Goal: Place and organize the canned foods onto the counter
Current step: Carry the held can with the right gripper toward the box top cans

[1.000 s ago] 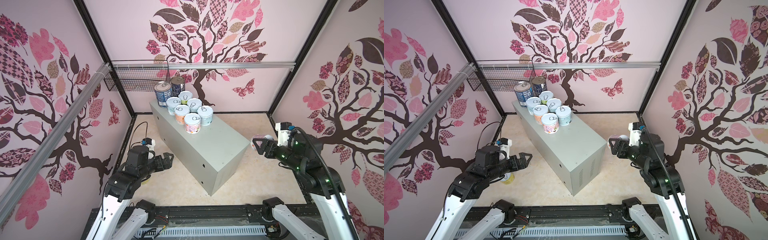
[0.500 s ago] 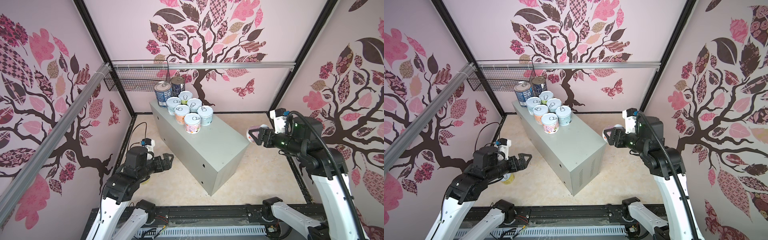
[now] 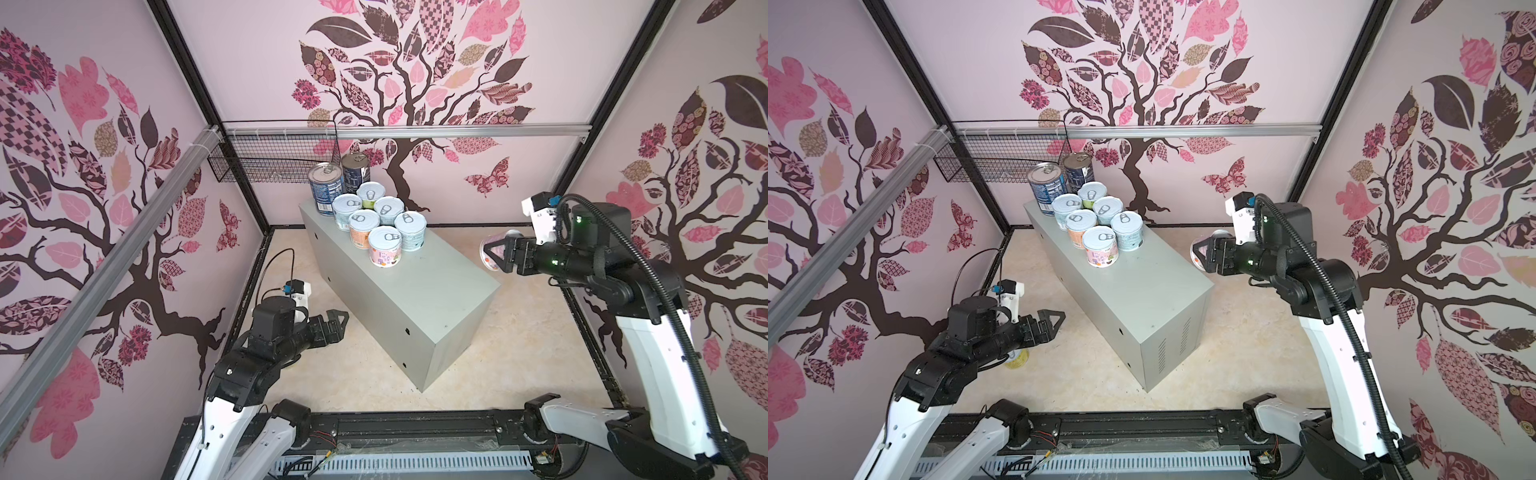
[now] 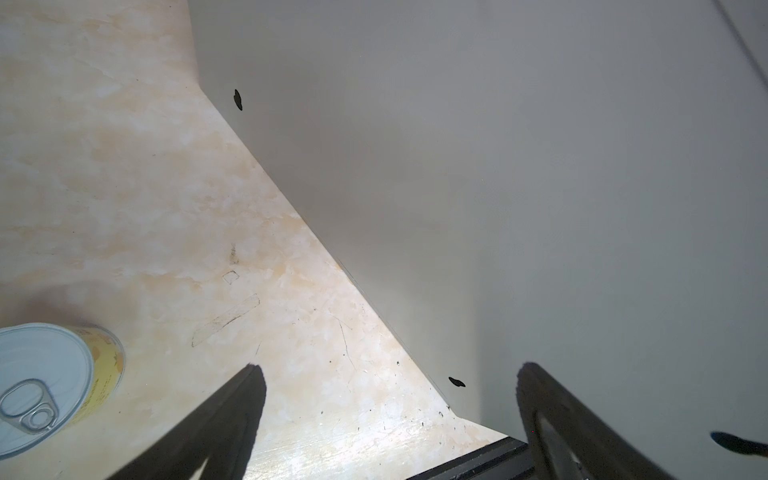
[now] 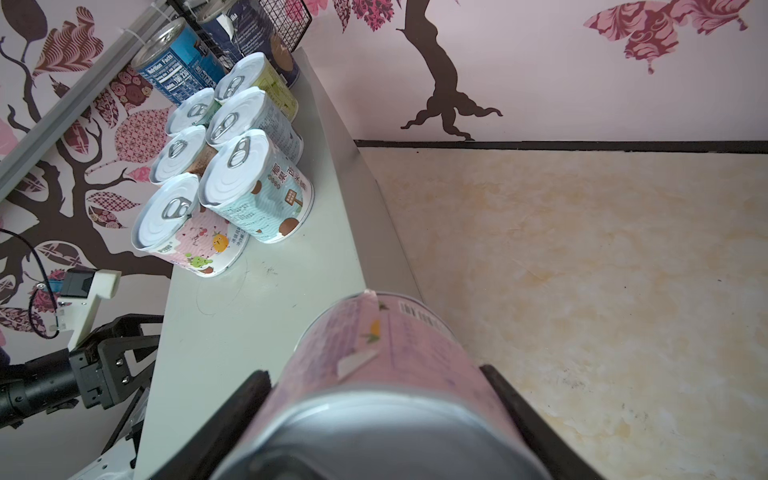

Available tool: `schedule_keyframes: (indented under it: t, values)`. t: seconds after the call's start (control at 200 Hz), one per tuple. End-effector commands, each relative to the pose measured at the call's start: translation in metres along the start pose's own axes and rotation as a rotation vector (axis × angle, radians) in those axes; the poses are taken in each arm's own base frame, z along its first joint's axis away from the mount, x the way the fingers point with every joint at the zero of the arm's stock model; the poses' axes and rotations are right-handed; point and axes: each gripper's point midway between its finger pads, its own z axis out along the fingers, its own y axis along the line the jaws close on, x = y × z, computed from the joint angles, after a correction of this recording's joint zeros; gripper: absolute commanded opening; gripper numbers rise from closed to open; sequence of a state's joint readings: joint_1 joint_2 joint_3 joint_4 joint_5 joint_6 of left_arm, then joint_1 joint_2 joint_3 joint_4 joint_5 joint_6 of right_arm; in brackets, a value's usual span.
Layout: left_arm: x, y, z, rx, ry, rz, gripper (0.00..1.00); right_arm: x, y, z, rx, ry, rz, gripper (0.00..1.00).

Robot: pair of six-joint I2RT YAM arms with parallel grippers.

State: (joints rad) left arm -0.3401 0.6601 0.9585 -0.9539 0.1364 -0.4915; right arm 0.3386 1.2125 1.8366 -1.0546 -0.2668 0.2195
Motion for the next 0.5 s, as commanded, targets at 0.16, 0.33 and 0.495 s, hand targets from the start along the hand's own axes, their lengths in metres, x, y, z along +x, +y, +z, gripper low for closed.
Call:
schedule_keyframes:
  t: [0.16, 0.33, 0.495]
  values:
    - [0.006, 0.007, 0.01, -0.01, -0.006, 0.022, 0.98, -0.015, 0.025, 0.018, -0.007, -0.011, -0.07, 0.46]
    - [0.01, 0.01, 0.013, -0.013, -0.002, 0.021, 0.98, -0.015, 0.041, 0.034, -0.004, 0.018, -0.113, 0.46]
    - [0.009, 0.01, 0.013, -0.013, -0.006, 0.024, 0.98, -0.012, 0.049, 0.053, 0.019, 0.054, -0.145, 0.47]
